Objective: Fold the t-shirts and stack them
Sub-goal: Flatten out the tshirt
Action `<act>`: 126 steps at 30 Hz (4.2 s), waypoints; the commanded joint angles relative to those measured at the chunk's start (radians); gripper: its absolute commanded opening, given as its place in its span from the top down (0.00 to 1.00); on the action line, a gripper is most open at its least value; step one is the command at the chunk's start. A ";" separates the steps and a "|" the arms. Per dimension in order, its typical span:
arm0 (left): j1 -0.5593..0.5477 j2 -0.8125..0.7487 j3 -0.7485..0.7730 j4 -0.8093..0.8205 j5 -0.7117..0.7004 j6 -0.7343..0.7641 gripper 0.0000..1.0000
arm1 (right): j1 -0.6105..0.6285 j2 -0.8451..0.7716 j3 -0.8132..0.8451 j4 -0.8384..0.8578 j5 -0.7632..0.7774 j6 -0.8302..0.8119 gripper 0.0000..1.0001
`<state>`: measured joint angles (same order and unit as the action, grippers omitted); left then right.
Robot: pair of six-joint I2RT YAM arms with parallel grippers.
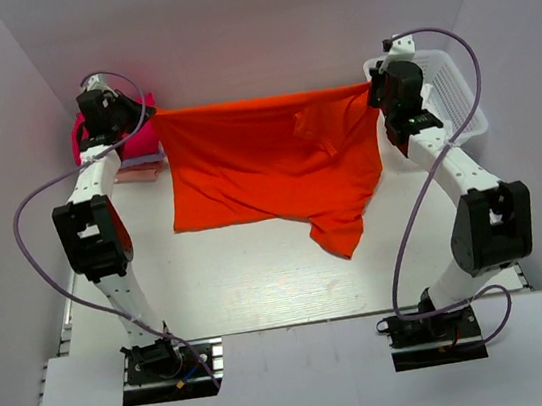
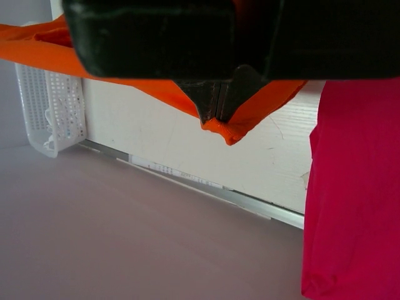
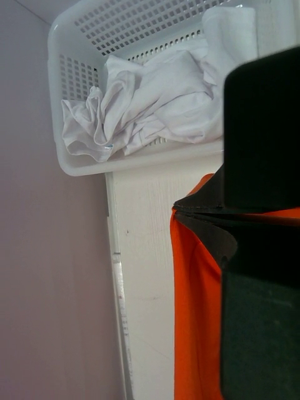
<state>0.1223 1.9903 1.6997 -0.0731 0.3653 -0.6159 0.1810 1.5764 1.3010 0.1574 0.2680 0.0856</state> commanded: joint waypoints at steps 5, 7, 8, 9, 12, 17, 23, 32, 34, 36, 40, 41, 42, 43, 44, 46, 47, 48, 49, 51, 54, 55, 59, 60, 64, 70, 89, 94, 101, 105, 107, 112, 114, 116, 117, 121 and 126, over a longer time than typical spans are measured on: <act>-0.039 0.123 0.185 0.047 -0.031 0.031 1.00 | -0.057 0.155 0.158 0.091 -0.050 0.032 1.00; -0.049 0.172 0.227 0.047 -0.068 0.042 1.00 | -0.064 0.178 0.199 0.088 -0.072 0.031 1.00; -0.059 0.186 0.239 0.047 -0.086 0.053 1.00 | -0.063 0.204 0.210 0.084 -0.075 0.029 1.00; -0.059 0.202 0.251 0.047 -0.103 0.053 1.00 | -0.064 0.233 0.233 0.079 -0.070 0.014 1.00; -0.081 0.260 0.299 0.047 -0.150 0.064 1.00 | -0.067 0.307 0.303 0.037 -0.050 -0.001 1.00; -0.102 0.355 0.403 0.070 -0.219 0.076 1.00 | -0.071 0.441 0.440 0.019 -0.073 -0.032 1.00; -0.112 0.534 0.689 0.051 -0.180 0.076 0.07 | -0.069 0.701 0.819 -0.156 -0.095 -0.053 0.46; -0.142 0.389 0.617 0.029 -0.111 0.108 0.00 | -0.051 0.588 0.795 -0.209 -0.217 -0.081 0.10; -0.153 0.331 0.600 -0.016 -0.097 0.123 0.00 | -0.038 0.535 0.747 -0.246 -0.234 -0.081 0.10; -0.165 0.279 0.542 -0.088 -0.077 0.146 0.00 | -0.026 0.446 0.646 -0.285 -0.248 -0.057 0.10; -0.199 0.113 0.367 -0.233 -0.126 0.186 0.00 | -0.014 0.297 0.442 -0.311 -0.351 0.042 0.10; -0.199 0.076 0.286 -0.270 -0.159 0.186 0.00 | -0.009 0.278 0.366 -0.353 -0.368 0.054 0.10; -0.199 0.000 0.238 -0.328 -0.160 0.186 0.00 | -0.005 0.227 0.348 -0.373 -0.403 0.078 0.10; -0.199 -0.042 0.188 -0.356 -0.178 0.186 0.00 | -0.003 0.212 0.330 -0.428 -0.404 0.086 0.10; -0.208 -0.083 0.084 -0.408 -0.221 0.186 0.00 | 0.001 0.182 0.287 -0.493 -0.412 0.092 0.10; -0.208 -0.166 -0.015 -0.468 -0.273 0.167 0.00 | 0.006 0.153 0.258 -0.592 -0.414 0.111 0.10; -0.208 -0.236 -0.058 -0.503 -0.313 0.153 0.00 | 0.006 0.145 0.241 -0.623 -0.421 0.124 0.10; -0.187 -0.266 -0.139 -0.540 -0.325 0.118 0.00 | 0.005 0.134 0.184 -0.704 -0.426 0.134 0.10; -0.187 -0.295 -0.181 -0.607 -0.325 0.098 0.00 | 0.005 0.097 0.164 -0.729 -0.431 0.149 0.10; -0.176 -0.379 -0.309 -0.654 -0.373 0.068 0.00 | 0.006 0.068 0.061 -0.803 -0.440 0.152 0.10; -0.176 -0.441 -0.451 -0.718 -0.385 0.018 0.00 | 0.008 -0.047 -0.066 -0.855 -0.434 0.171 0.10; -0.176 -0.474 -0.506 -0.731 -0.397 -0.007 0.00 | 0.005 -0.096 -0.116 -0.874 -0.409 0.186 0.10; -0.176 -0.556 -0.655 -0.690 -0.379 -0.027 0.03 | 0.005 -0.229 -0.279 -0.904 -0.374 0.229 0.10; -0.167 -0.567 -0.681 -0.689 -0.368 -0.027 0.07 | 0.008 -0.237 -0.301 -0.909 -0.389 0.229 0.10; -0.167 -0.581 -0.791 -0.569 -0.319 -0.051 0.11 | 0.011 -0.256 -0.394 -0.911 -0.426 0.253 0.10; -0.167 -0.510 -0.769 -0.384 -0.319 -0.062 0.14 | 0.018 -0.279 -0.457 -0.868 -0.472 0.244 0.10; -0.167 -0.381 -0.813 -0.229 -0.330 -0.012 0.48 | 0.078 -0.056 -0.451 -0.659 -0.504 0.302 0.25; -0.167 -0.358 -0.813 -0.205 -0.321 -0.012 0.55 | 0.086 -0.038 -0.462 -0.607 -0.501 0.322 0.33; -0.167 -0.328 -0.790 -0.189 -0.321 -0.012 0.93 | 0.080 0.030 -0.411 -0.538 -0.461 0.341 0.77; -0.167 -0.363 -0.779 -0.189 -0.359 -0.012 1.00 | 0.078 -0.022 -0.320 -0.654 -0.451 0.296 1.00; -0.176 -0.393 -0.779 -0.189 -0.397 -0.012 1.00 | 0.075 -0.053 -0.289 -0.686 -0.435 0.283 1.00; -0.167 -0.470 -0.709 -0.237 -0.430 0.005 1.00 | 0.074 -0.059 0.007 -1.021 -0.495 0.293 1.00; -0.167 -0.489 -0.687 -0.248 -0.430 0.016 1.00 | 0.072 -0.049 0.090 -1.162 -0.582 0.305 1.00; -0.167 -0.499 -0.672 -0.269 -0.430 0.025 1.00 | 0.069 -0.056 0.124 -1.226 -0.599 0.307 1.00; -0.167 -0.508 -0.672 -0.269 -0.430 0.025 1.00 | 0.069 -0.061 0.118 -1.245 -0.590 0.307 1.00; -0.167 -0.518 -0.696 -0.290 -0.439 0.025 1.00 | 0.038 -0.087 -0.102 -1.299 -0.621 0.312 1.00; -0.167 -0.499 -0.697 -0.330 -0.459 0.025 1.00 | 0.015 -0.030 -0.157 -1.389 -0.505 0.287 1.00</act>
<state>-0.0486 1.5013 1.0027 -0.3595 -0.0650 -0.6014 0.2081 1.5398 1.0882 -1.0988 -0.2985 0.3878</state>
